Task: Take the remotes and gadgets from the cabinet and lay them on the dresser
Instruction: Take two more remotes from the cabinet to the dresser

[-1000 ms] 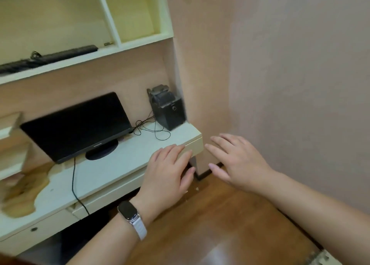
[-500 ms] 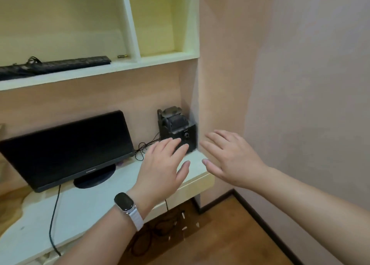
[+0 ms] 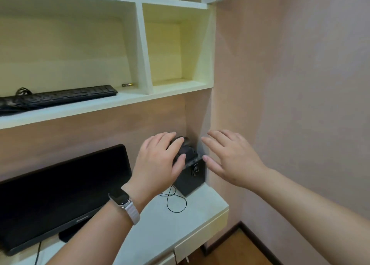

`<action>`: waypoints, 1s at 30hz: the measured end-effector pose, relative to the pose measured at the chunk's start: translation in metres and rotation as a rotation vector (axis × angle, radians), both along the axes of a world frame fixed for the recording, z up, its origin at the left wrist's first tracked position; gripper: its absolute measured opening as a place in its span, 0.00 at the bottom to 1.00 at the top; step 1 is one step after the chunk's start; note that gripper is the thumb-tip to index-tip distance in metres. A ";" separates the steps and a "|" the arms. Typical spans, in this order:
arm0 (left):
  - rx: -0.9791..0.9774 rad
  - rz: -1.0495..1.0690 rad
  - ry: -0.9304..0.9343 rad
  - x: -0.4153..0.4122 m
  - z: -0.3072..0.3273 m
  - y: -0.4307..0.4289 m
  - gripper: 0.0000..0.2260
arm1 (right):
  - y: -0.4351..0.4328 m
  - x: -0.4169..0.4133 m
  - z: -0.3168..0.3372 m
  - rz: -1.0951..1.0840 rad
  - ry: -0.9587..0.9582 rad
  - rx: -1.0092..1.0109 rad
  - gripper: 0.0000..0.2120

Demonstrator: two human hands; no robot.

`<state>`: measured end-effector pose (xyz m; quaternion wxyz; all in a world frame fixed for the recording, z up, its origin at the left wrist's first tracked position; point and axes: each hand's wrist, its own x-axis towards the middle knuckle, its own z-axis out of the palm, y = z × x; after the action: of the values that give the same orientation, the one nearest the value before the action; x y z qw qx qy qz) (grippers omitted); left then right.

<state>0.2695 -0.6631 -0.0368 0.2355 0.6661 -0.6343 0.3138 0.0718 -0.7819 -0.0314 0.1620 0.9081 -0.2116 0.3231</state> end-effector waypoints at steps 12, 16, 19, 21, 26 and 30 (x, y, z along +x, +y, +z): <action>-0.036 0.163 -0.082 0.040 0.058 -0.050 0.20 | -0.070 0.064 0.050 0.125 -0.077 -0.012 0.25; -0.045 0.260 -0.094 0.044 0.079 -0.078 0.20 | -0.110 0.083 0.075 0.188 -0.080 -0.029 0.26; -0.092 0.315 -0.117 0.046 0.099 -0.104 0.19 | -0.145 0.094 0.099 0.255 -0.156 -0.076 0.25; -0.114 0.352 -0.132 0.050 0.113 -0.123 0.19 | -0.168 0.102 0.117 0.292 -0.217 -0.114 0.25; -0.149 0.398 -0.135 0.062 0.148 -0.160 0.20 | -0.216 0.122 0.164 0.376 -0.274 -0.182 0.25; -0.206 0.394 -0.206 0.074 0.188 -0.177 0.19 | -0.245 0.141 0.204 0.403 -0.331 -0.241 0.26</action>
<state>0.3431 -0.8401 0.1516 0.1704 0.7140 -0.4775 0.4829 0.2129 -1.0273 0.1722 0.1647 0.8410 -0.0102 0.5153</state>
